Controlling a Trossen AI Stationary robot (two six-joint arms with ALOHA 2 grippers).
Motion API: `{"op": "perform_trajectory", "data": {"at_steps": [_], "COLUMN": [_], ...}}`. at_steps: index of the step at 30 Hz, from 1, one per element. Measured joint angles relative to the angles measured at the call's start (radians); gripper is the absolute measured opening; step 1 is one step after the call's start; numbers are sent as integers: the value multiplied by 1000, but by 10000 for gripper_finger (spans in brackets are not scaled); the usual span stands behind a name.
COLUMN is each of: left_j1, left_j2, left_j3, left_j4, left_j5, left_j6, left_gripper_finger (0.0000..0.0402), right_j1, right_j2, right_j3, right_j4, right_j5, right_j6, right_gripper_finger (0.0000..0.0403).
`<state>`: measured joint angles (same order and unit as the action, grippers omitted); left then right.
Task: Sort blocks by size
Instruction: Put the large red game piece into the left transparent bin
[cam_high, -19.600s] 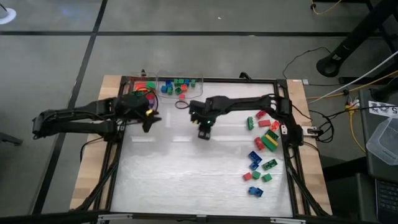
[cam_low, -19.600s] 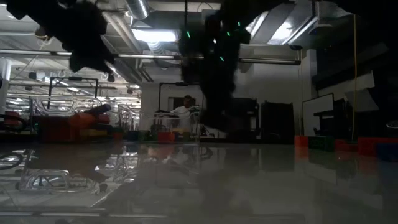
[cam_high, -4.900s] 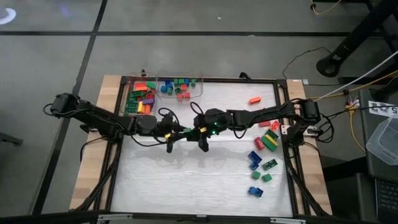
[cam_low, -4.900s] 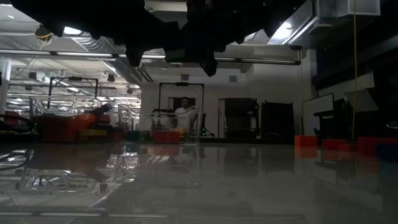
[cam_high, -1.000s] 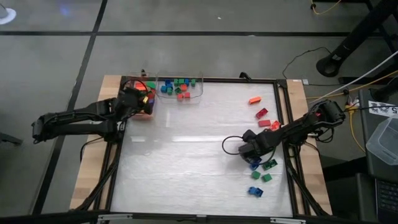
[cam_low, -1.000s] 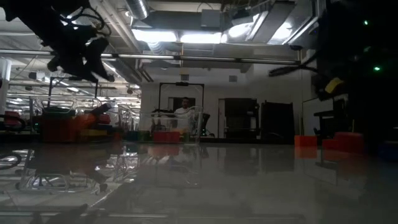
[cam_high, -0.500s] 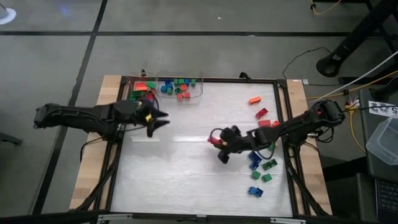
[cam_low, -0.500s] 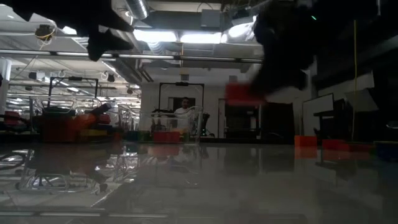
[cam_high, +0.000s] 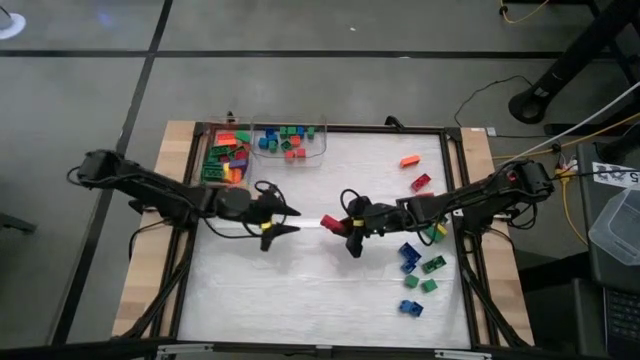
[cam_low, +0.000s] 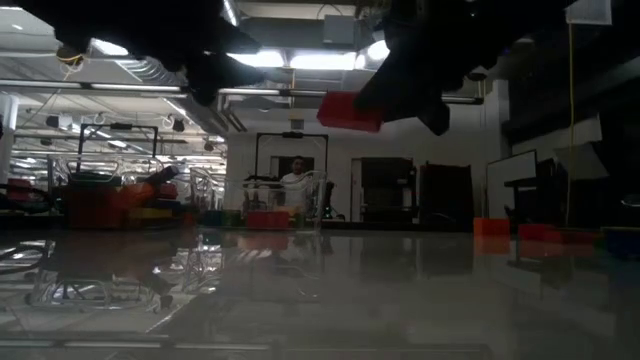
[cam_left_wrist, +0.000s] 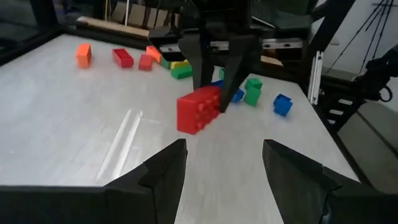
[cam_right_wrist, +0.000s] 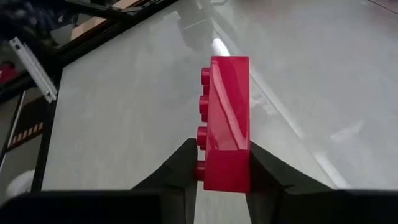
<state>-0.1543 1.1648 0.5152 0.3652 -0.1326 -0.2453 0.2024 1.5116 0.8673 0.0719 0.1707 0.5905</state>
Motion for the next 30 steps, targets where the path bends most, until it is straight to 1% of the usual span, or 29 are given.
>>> {"op": "perform_trajectory", "data": {"at_steps": [2, 7, 12, 15, 21, 30], "left_j1": [0, 0, -6, -11, -10, -9], "left_j2": [49, 159, 247, 286, 329, 338], "left_j3": [0, 0, 0, 1, 2, 21], "left_j4": [64, 219, 350, 414, 467, 473], "left_j5": [-1, 0, 0, 24, 29, 27], "left_j6": [15, 10, 7, 6, -10, -6], "left_gripper_finger": [200, 200, 200, 200, 200, 200], "right_j1": [0, 0, 0, 0, 0, 1], "right_j2": [0, 0, 0, -1, -1, -2], "right_j3": [0, 0, 0, 0, 0, -1], "right_j4": [9, 37, 63, 64, 94, 102], "right_j5": [-15, -52, -52, -52, -52, -54], "right_j6": [-22, -60, -101, -102, -132, -158], "right_gripper_finger": [96, 112, 102, 96, 111, 99]}}
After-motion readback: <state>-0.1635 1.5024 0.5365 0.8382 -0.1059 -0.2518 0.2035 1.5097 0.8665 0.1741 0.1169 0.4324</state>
